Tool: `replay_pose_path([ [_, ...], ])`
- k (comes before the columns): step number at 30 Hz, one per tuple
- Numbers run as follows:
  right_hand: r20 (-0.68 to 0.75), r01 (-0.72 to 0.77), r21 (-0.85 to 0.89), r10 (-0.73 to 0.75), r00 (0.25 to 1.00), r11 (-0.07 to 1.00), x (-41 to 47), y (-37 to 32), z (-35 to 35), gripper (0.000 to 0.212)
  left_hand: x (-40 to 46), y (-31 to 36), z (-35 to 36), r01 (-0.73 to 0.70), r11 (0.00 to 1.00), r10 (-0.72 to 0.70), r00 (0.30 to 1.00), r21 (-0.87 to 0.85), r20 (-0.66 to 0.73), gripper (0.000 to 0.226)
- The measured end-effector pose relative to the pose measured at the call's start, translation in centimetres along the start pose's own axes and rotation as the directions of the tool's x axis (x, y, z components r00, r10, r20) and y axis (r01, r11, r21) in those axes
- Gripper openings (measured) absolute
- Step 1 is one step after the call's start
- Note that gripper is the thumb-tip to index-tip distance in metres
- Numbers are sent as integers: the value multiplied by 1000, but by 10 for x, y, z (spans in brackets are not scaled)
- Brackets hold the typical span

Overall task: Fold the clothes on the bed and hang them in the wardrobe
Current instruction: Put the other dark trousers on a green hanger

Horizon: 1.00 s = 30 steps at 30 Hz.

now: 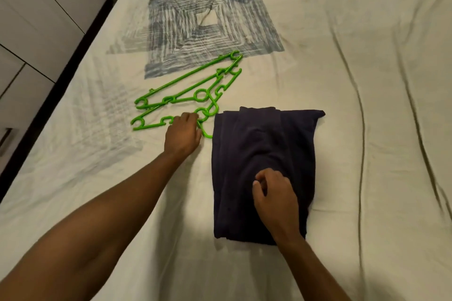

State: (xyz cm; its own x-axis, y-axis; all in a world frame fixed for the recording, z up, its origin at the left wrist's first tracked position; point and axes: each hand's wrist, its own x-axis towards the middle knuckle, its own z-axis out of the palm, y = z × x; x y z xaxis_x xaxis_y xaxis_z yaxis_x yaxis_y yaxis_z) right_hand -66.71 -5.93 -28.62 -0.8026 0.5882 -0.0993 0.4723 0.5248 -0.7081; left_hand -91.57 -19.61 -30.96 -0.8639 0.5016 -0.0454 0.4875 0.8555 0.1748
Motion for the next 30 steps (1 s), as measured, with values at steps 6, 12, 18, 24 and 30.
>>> replay_pose_path([
  [6,41,42,-36,-40,998,998,3,-5,25,10,53,29,4,-75,984,55,991,162,125,35],
  [12,37,25,-12,-25,999,1000,4,-6,20,12,59,18,-5,-125,985,122,992,123,27,20],
  [18,-59,26,91,-20,998,996,26,-32,2,8,57,14,-81,-263,964,259,878,46,-403,24],
  [24,-293,184,-69,-197,936,980,76,-72,-38,56,48,37,-153,-485,874,403,733,-6,-547,20],
  [30,9,436,-324,-458,889,839,131,-79,-93,45,51,81,-179,-597,694,403,786,-404,-469,19],
])
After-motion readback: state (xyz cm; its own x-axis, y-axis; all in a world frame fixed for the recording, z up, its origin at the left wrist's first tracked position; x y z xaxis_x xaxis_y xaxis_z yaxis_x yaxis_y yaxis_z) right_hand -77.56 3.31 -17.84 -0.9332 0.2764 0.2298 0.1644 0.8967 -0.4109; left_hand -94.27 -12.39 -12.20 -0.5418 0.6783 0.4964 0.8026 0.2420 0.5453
